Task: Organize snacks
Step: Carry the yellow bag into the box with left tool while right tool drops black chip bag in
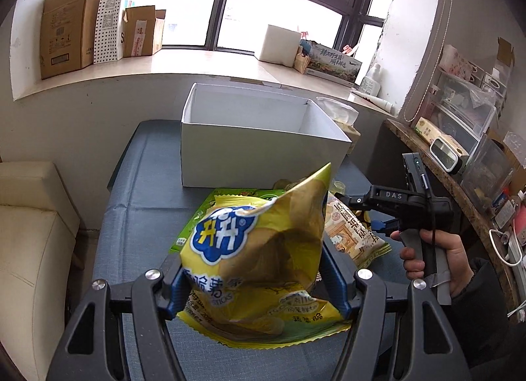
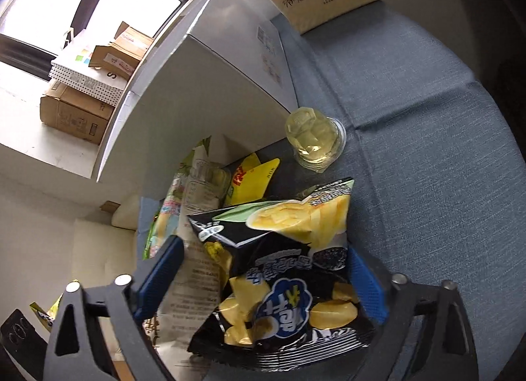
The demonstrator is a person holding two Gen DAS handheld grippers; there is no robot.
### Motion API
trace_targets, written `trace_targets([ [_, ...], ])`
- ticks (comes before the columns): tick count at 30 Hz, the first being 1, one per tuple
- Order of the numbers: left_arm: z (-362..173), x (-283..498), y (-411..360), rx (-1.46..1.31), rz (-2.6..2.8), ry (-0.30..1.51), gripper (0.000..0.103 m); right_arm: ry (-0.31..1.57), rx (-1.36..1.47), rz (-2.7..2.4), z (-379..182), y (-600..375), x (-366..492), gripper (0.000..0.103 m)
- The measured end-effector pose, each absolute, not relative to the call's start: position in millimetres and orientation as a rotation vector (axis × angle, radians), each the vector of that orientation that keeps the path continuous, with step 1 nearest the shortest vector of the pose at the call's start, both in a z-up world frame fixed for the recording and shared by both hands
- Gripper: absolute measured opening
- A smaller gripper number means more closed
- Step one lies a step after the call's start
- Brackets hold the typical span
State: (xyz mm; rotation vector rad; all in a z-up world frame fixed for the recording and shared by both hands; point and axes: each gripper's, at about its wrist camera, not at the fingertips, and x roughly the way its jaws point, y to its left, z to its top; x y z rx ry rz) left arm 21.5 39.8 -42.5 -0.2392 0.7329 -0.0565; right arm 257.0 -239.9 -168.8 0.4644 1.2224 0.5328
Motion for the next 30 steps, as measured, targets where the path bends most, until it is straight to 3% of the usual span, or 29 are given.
trace_targets([
  [1,-43,21,39,-0.240,-0.060,0.733,0.072,1.220,0.432,0.514,-169,-240,256,0.066],
  [4,-44,23,37,-0.233,-0.061,0.736,0.072,1.194,0.430,0.534,-167,-246,250,0.063],
  [18,3,53,32,-0.158,-0.050,0.684,0.072,0.845,0.251,0.613,-47,-254,209,0.062],
  [24,38,113,43,-0.106,-0.034,0.644,0.072,0.793,0.247,0.654,-14,-233,243,0.062],
  [30,40,198,56,-0.046,0.040,0.700,0.072,0.811,0.229,0.666,2,-198,302,0.062],
])
